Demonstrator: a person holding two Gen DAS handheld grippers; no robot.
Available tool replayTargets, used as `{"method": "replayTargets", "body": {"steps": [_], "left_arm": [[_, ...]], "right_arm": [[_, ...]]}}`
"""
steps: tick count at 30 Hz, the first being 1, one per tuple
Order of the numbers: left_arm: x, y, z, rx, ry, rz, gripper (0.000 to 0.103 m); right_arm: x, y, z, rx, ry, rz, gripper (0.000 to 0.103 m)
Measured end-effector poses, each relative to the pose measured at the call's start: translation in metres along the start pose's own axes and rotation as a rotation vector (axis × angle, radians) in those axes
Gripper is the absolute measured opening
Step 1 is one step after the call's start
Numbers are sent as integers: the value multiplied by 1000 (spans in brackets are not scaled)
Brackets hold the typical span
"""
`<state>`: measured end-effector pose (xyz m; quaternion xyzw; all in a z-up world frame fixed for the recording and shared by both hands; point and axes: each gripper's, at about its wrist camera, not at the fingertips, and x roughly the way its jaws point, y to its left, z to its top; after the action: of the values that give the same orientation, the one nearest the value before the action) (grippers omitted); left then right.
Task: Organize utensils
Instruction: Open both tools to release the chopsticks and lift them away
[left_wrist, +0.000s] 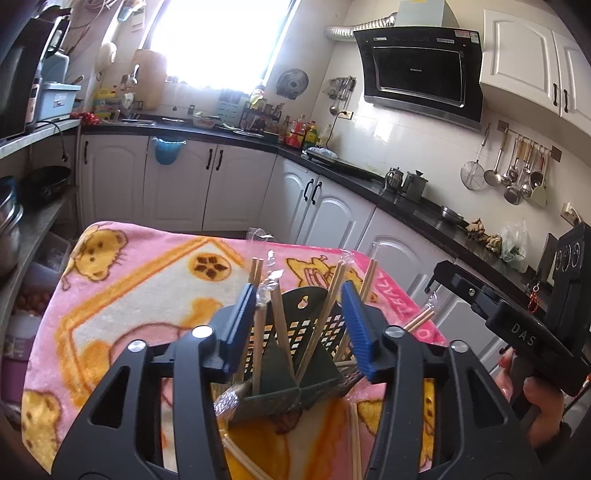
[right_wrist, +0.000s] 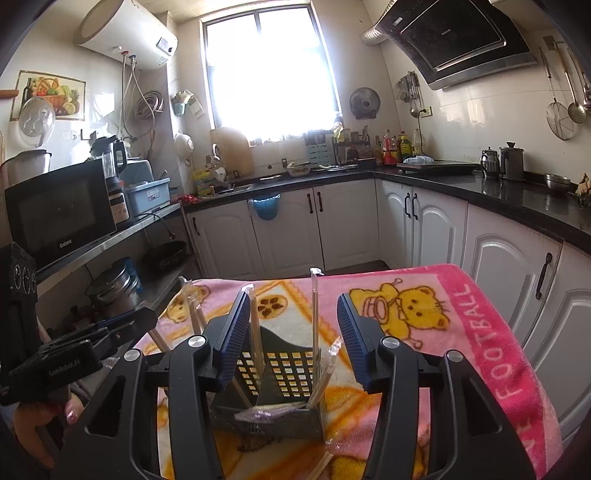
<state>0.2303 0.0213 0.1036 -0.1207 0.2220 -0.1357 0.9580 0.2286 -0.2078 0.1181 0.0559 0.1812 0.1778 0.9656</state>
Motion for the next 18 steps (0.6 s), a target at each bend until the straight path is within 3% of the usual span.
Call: {"method": "replayTargets", "body": {"steps": [14, 18], "left_arm": [[-26, -19, -6, 28, -6, -45, 75], [-34, -25, -7, 36, -13, -56, 78]], "right_arm": [[-35, 6, -9, -27, 17, 46, 62], [-43, 5, -15, -25, 30, 52, 63]]}}
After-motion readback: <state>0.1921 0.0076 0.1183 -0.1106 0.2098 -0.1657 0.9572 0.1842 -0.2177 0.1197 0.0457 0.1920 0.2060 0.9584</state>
